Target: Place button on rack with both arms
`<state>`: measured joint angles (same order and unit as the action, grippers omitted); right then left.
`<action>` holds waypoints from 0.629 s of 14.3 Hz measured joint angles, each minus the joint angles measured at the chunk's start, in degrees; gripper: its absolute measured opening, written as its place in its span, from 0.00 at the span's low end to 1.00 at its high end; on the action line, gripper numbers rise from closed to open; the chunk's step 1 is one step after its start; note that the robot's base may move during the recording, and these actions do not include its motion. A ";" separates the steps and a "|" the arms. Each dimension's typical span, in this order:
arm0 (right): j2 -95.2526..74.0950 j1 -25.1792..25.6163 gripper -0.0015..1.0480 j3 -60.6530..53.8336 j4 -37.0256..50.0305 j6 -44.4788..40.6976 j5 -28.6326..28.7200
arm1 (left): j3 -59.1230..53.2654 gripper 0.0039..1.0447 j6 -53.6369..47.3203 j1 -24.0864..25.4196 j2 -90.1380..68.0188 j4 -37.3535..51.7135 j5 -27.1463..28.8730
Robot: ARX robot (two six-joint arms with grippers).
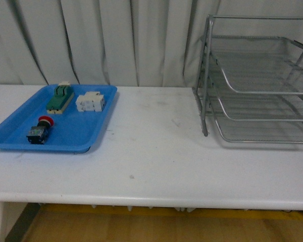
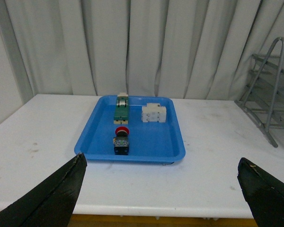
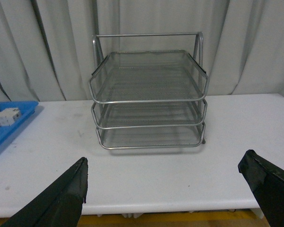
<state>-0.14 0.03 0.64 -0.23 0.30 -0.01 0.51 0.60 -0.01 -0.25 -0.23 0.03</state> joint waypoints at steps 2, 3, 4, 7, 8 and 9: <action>0.00 -0.02 0.94 0.00 0.00 0.00 0.00 | 0.00 0.94 0.00 0.00 0.00 0.00 0.00; 0.00 0.00 0.94 0.00 0.00 0.00 -0.02 | 0.00 0.94 0.00 0.00 0.00 0.00 0.00; 0.00 -0.02 0.94 0.00 0.00 0.02 0.00 | 0.00 0.94 0.00 0.00 0.00 0.00 0.02; 0.00 -0.02 0.94 0.00 0.00 0.00 0.00 | 0.00 0.94 0.00 0.00 0.00 0.00 0.00; 0.00 0.00 0.94 0.00 0.00 0.00 0.00 | 0.00 0.94 0.00 0.00 0.00 0.00 0.00; 0.00 -0.02 0.94 0.00 0.00 0.00 0.00 | 0.00 0.94 0.00 0.00 0.00 0.00 0.00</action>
<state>-0.14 0.01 0.64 -0.23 0.30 -0.01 0.51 0.60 -0.01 -0.25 -0.23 0.03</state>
